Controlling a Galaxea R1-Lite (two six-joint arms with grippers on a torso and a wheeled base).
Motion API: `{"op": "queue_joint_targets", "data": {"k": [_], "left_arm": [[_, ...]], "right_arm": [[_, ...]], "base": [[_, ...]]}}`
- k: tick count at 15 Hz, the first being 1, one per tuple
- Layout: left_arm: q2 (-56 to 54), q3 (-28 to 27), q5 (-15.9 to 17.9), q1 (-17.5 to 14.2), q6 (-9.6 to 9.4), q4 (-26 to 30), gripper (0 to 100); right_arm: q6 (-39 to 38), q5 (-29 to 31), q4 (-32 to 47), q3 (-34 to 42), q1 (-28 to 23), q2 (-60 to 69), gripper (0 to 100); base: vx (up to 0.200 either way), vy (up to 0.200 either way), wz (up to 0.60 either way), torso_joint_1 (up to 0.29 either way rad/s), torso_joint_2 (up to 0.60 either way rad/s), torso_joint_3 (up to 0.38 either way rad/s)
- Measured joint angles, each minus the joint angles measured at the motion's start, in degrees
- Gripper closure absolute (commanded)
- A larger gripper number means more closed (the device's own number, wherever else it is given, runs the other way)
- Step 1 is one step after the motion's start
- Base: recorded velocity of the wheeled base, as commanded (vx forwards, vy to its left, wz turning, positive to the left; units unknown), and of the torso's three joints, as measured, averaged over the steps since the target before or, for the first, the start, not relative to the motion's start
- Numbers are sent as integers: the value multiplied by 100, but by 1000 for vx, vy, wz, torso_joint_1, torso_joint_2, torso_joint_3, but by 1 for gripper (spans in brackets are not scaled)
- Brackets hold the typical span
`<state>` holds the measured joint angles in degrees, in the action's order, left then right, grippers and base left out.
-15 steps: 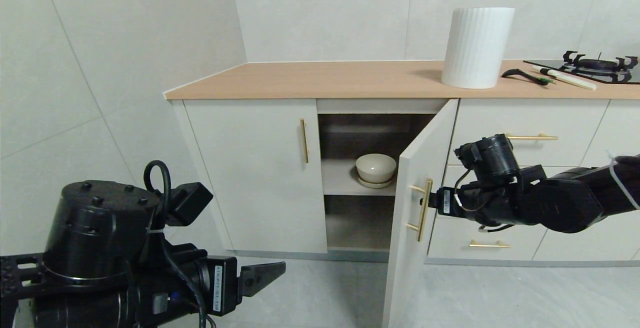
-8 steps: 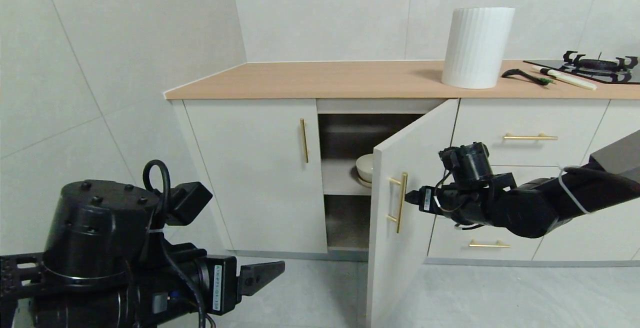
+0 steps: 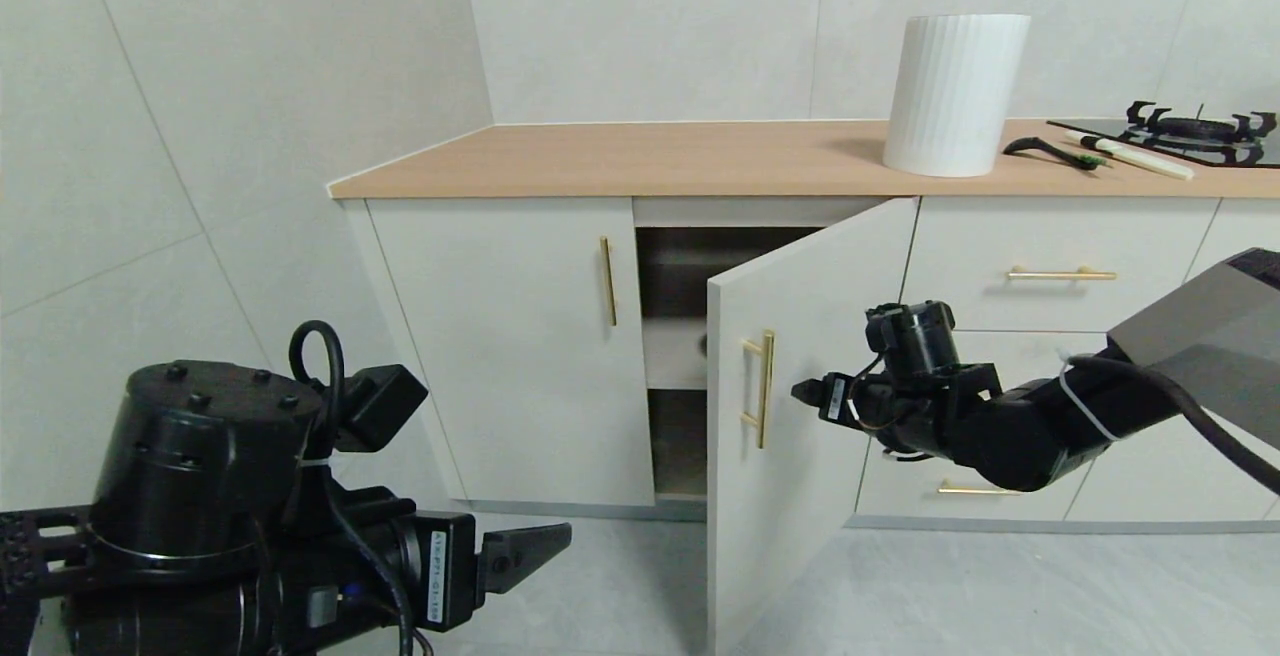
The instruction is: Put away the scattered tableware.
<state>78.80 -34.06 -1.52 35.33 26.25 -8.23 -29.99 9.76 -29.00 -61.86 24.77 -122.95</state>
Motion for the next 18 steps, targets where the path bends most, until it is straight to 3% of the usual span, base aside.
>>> {"op": "queue_joint_targets", "data": {"k": [5, 10, 18], "left_arm": [[-13, 20, -6, 2, -158, 18, 0], [-16, 33, -20, -7, -167, 7, 0], [-28, 16, -22, -9, -148, -2, 0]], "right_arm": [[-334, 28, -247, -149, 52, -210, 0], [-532, 46, -279, -368, 89, -404, 0], [-764, 317, -312, -630, 89, -513, 0]], "base": [[160, 0, 0, -3, 1, -2], [200, 0, 0, 4, 1, 0], [0, 0, 0, 0, 0, 0]]}}
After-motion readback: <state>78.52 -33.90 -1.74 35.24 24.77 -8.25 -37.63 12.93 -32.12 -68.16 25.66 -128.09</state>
